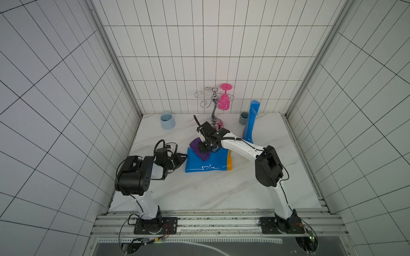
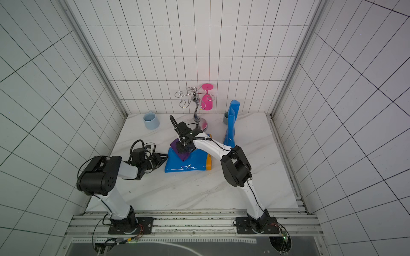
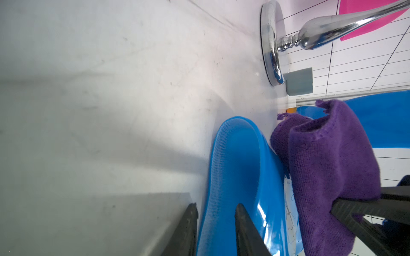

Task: Wipe the rubber boots with a cloth
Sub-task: Wipe the dirt off the rubber boot.

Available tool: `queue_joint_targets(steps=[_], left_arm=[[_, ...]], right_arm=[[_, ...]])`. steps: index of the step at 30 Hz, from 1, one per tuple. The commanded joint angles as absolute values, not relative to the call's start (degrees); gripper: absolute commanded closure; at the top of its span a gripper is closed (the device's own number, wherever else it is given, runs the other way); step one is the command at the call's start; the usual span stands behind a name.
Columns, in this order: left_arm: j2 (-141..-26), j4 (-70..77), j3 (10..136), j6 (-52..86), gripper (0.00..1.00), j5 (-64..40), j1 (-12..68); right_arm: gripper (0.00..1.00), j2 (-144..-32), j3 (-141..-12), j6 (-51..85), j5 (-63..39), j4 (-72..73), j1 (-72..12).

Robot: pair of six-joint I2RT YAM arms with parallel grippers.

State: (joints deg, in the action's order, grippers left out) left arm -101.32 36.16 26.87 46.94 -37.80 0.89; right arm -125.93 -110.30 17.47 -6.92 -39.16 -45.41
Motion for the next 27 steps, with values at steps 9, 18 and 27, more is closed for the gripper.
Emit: queue_joint_targets(steps=[9, 18, 27], left_arm=[[-110.15, 53.77, 22.50, 55.63, 0.67, -45.73, -2.20], [-107.74, 51.60, 22.77, 54.00, 0.67, -45.12, -0.86], [-109.34, 62.13, 18.03, 58.46, 0.67, -45.24, -4.31]], right_arm=[[1.00, -123.71, -114.33, 16.44, -6.33, -40.01, -45.00], [1.00, -124.32, -114.45, 16.61, -7.28, -39.32, -44.39], [1.00, -124.10, -114.20, 16.61, -7.84, -39.02, -44.21]])
